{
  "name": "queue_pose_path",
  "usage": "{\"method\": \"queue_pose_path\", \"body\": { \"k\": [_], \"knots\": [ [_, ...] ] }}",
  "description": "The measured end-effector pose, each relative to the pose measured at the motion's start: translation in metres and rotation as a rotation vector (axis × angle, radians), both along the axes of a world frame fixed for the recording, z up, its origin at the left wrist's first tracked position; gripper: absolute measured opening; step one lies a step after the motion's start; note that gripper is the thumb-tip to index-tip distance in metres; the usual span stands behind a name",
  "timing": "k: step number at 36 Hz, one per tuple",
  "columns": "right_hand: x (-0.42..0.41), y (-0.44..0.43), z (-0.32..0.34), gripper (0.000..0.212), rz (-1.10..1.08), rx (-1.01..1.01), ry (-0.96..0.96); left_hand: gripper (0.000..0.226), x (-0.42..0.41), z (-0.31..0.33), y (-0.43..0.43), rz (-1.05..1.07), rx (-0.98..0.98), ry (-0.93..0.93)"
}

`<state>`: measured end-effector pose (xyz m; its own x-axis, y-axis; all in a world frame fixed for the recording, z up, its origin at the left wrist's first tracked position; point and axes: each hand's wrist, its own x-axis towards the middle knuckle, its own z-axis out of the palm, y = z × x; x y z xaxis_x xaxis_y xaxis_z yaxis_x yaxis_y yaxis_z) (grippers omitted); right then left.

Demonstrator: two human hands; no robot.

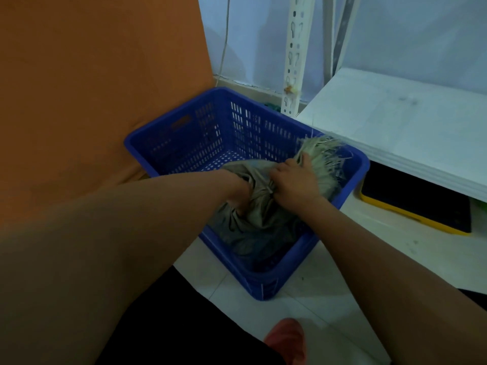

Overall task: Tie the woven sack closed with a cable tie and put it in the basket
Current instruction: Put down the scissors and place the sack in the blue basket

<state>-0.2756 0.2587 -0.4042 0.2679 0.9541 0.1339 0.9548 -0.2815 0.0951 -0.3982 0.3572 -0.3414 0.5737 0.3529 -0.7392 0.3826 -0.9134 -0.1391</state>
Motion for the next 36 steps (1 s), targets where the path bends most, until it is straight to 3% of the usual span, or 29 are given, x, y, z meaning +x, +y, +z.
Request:
{"method": "queue_pose_path", "body": {
  "k": [6,10,13,16,17,19,20,21,23,26,30,32,36],
  "knots": [
    [0.018,-0.011,0.002,0.037,-0.115,-0.066,0.015,0.055,-0.009,-0.018,0.017,-0.055,0.045,0.1],
    [0.035,-0.015,-0.001,0.019,-0.245,0.01,0.137,0.054,-0.016,-0.029,0.024,-0.065,0.035,0.15],
    [0.037,-0.02,-0.001,0.005,-0.365,0.11,0.408,0.056,-0.014,-0.03,0.03,-0.004,-0.007,0.166],
    [0.038,-0.012,0.001,0.007,-0.44,0.182,0.611,0.076,-0.011,-0.03,0.047,0.081,-0.04,0.15],
    [0.038,-0.008,0.002,0.009,-0.437,0.192,0.756,0.081,-0.01,-0.031,0.054,0.111,-0.042,0.147],
    [0.037,0.001,0.01,0.032,-0.406,0.201,1.231,0.081,-0.012,-0.026,0.063,0.166,-0.027,0.135],
    [0.036,0.005,0.012,0.045,-0.405,0.197,1.396,0.073,-0.014,-0.021,0.064,0.203,-0.027,0.127],
    [0.036,0.009,0.012,0.051,-0.402,0.195,1.446,0.065,-0.015,-0.017,0.066,0.233,-0.02,0.125],
    [0.035,0.017,0.008,0.05,-0.404,0.227,1.223,0.056,-0.019,-0.013,0.07,0.258,0.0,0.107],
    [0.03,0.023,-0.003,0.044,-0.408,0.401,0.714,0.07,-0.023,-0.018,0.068,0.294,-0.007,0.139],
    [0.013,0.028,-0.007,0.046,-0.13,0.54,0.415,0.096,-0.021,-0.017,0.056,0.435,-0.121,0.176],
    [0.006,0.035,-0.015,0.049,-0.013,0.355,0.372,0.104,-0.017,-0.011,0.054,0.476,-0.165,0.155],
    [-0.009,0.041,-0.052,0.068,-0.046,-0.251,0.688,0.115,-0.013,-0.003,0.053,0.468,-0.185,0.104]
  ]
}}
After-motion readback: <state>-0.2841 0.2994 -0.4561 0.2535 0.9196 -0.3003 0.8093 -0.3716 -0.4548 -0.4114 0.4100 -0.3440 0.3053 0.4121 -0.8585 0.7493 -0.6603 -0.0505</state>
